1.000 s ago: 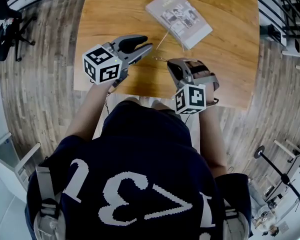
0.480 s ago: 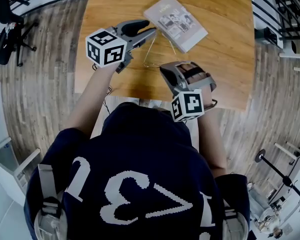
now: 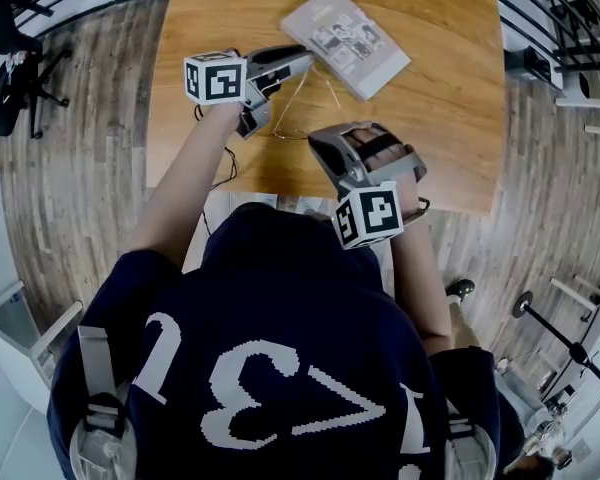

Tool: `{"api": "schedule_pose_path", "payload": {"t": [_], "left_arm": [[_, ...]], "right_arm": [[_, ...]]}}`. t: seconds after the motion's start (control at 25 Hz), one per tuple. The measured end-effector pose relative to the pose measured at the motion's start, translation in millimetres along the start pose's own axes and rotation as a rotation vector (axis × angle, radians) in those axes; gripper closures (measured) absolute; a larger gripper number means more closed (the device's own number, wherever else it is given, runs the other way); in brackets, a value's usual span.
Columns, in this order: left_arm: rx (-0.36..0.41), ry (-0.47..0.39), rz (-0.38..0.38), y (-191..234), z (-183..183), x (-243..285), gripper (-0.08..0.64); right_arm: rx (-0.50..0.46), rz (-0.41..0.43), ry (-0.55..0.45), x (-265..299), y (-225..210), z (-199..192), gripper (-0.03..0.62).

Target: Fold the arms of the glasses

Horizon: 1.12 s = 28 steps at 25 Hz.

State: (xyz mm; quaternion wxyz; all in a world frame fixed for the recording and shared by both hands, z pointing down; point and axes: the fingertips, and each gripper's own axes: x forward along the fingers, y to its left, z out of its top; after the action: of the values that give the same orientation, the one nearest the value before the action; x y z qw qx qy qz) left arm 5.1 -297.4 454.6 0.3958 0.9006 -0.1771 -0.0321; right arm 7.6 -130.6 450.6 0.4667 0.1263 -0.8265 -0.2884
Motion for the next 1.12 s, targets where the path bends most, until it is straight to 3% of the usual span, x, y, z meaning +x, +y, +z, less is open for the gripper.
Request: {"api": "schedule_pose_path", "payload": {"t": [0.16, 0.4, 0.48, 0.64, 0.76, 0.84, 0.92, 1.04, 1.12], "left_arm": [[-0.100, 0.027, -0.130, -14, -9, 4, 0.419], [-0.177, -0.051, -0.113, -7, -1, -3, 0.419], [-0.142, -0.002, -0.140, -17, -5, -4, 0.419], [-0.045, 0.201, -0.156, -31, -36, -5, 0.419], [-0.009, 0.270, -0.167, -42, -53, -2, 0.420], [0.002, 0.256, -0.132, -40, -55, -5, 0.419], [-0.029, 0.182, -0.109, -34, -44, -13, 0.419], [-0.129, 0.069, -0.167, -41, -25, -28, 0.419], [-0.130, 0.084, -0.226, -57, -23, -32, 0.419]], "right_arm": [[0.007, 0.000, 0.000, 0, 0, 1, 0.555], [0.010, 0.006, 0.005, 1, 2, -1, 0.555], [0.015, 0.002, 0.010, 1, 1, -3, 0.555], [0.024, -0.002, 0.010, 1, -2, -7, 0.555], [0.028, -0.001, 0.009, 1, -4, -6, 0.555], [0.029, 0.000, 0.009, 1, -4, -6, 0.555], [0.028, 0.001, 0.011, 1, -4, -6, 0.555], [0.028, 0.001, 0.012, 0, -3, -7, 0.555], [0.029, 0.000, 0.011, 0, -3, -7, 0.555]]}}
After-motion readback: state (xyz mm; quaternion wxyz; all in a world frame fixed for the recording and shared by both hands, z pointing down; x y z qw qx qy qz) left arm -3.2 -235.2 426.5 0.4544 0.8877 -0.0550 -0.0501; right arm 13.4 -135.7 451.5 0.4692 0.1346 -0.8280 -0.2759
